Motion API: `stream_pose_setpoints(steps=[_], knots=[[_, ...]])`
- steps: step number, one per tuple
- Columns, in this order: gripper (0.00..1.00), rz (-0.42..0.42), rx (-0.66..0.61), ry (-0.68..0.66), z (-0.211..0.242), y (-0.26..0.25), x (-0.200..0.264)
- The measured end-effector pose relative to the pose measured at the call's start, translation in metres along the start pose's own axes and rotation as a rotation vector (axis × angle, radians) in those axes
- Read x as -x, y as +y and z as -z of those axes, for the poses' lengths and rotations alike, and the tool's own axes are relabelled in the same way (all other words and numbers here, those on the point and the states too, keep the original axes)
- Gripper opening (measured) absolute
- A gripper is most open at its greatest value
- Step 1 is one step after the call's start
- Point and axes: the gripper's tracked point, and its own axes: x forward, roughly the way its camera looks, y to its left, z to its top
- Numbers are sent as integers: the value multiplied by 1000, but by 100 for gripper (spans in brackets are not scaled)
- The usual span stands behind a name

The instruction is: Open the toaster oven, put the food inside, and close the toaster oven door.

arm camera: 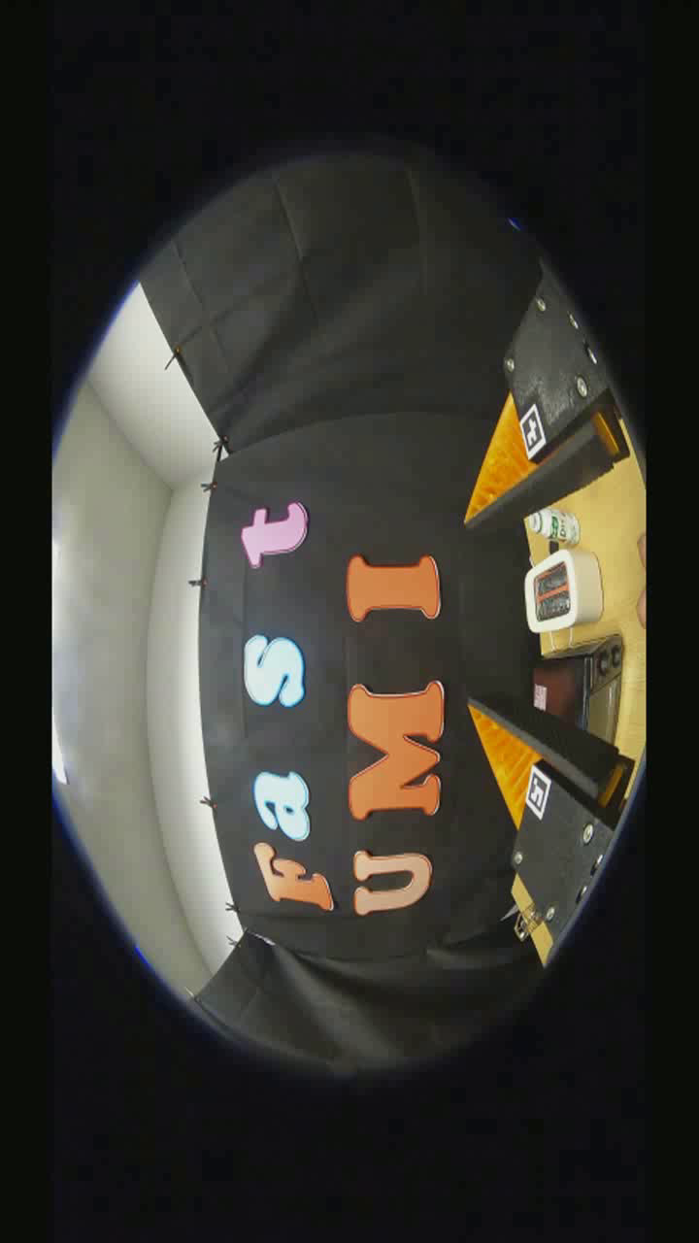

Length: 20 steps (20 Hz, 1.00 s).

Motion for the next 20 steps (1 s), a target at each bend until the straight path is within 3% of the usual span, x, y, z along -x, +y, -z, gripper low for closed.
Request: stream_pose_setpoints(steps=[14,20], knots=[[98,-20,-31,-4,-2,14,-14],[98,-57,-16,32,18,34,-17]])
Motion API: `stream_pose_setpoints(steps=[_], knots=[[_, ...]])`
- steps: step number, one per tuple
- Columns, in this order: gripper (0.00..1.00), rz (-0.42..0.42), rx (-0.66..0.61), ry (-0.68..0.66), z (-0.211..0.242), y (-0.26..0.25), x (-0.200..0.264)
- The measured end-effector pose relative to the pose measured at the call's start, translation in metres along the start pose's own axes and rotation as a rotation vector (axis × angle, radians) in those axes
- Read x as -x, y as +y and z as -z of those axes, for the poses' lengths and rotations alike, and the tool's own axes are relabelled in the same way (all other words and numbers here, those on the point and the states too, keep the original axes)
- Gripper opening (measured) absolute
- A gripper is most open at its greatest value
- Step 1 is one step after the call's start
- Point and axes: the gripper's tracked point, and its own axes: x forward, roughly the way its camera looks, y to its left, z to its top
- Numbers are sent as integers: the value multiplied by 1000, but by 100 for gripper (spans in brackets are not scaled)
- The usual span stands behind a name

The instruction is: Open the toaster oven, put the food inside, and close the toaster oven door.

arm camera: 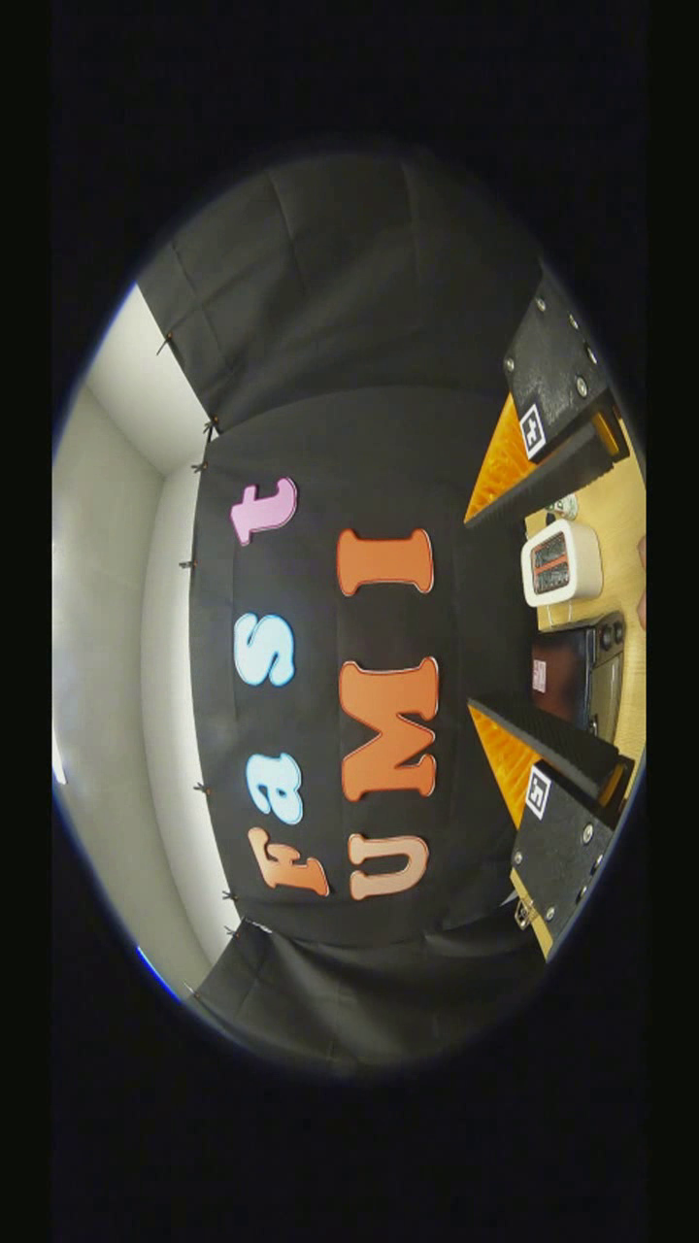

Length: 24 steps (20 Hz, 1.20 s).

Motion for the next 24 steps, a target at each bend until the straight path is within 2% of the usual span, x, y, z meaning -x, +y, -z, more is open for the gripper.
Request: stream_pose_setpoints(steps=[5,12,18,24], knots=[[99,-67,-42,87,37,37,-12],[99,-142,-125,300,124,103,-27],[99,-209,-80,457,193,165,-29],[99,-178,-52,548,238,187,-32]])
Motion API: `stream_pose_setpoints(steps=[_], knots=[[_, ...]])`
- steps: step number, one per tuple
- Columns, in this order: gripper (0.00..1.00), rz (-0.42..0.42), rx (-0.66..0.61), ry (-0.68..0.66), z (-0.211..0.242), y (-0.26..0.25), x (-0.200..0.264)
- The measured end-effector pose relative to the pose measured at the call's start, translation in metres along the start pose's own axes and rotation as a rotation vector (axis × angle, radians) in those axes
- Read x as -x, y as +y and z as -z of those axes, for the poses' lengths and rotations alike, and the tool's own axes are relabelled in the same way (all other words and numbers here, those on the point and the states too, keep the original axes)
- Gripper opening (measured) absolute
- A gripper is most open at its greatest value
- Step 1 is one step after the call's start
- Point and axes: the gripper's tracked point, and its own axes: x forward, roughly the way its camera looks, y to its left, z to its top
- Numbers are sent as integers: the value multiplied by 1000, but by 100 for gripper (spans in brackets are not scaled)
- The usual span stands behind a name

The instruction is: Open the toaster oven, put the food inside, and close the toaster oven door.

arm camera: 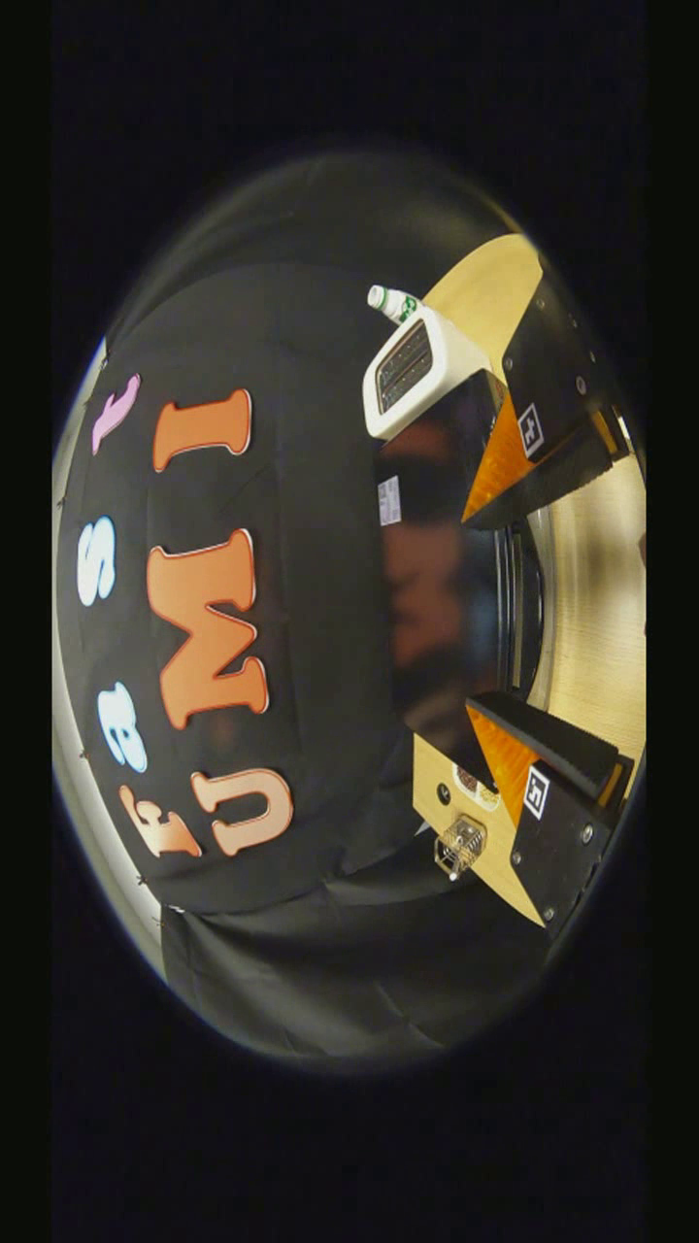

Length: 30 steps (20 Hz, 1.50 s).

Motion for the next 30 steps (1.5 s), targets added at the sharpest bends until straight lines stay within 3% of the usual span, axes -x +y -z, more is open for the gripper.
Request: stream_pose_setpoints(steps=[8,11,17,25,30], knots=[[99,121,-2,25,26,-5,-32],[99,139,59,7,31,-1,-30],[92,97,82,-47,44,1,-7],[88,22,93,72,96,0,42],[86,-26,277,120,129,-2,59]])
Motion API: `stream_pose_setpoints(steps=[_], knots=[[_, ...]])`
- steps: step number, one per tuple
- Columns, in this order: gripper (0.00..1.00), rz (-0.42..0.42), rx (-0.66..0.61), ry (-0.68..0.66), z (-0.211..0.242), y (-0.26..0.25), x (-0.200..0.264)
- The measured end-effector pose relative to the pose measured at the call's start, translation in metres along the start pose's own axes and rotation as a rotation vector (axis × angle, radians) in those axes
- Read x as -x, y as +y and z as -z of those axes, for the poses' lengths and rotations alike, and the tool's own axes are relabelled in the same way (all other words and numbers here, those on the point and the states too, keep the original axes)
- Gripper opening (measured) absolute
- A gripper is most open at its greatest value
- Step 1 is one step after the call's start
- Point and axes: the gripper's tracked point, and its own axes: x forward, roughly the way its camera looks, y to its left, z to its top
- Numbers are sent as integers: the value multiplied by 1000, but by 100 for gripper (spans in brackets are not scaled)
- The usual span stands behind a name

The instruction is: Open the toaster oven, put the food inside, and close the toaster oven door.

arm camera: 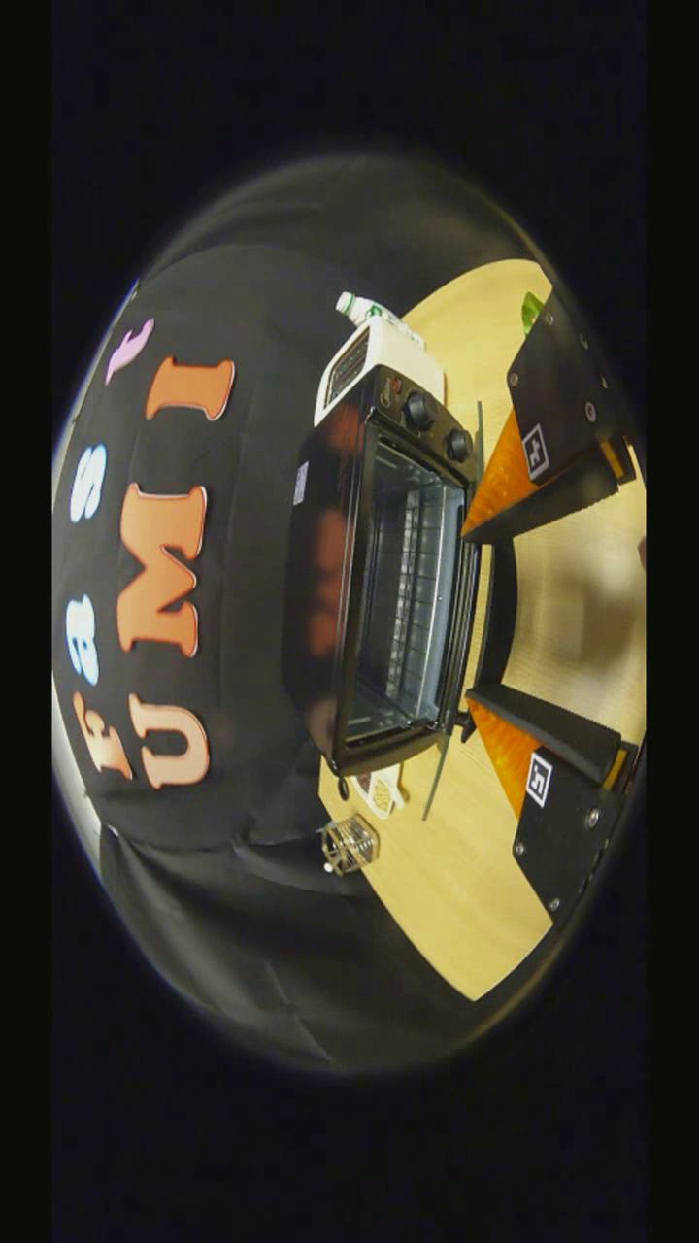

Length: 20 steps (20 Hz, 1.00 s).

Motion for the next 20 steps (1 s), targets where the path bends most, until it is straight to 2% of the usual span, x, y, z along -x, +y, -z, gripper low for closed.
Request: stream_pose_setpoints(steps=[3,6,8,11,15,20], knots=[[87,-24,40,67,19,3,3],[84,-69,15,127,34,8,8],[84,-133,-47,185,47,17,10],[83,-286,-230,341,68,48,19],[75,-299,-298,430,91,51,10],[74,-288,-357,525,112,57,-1]])
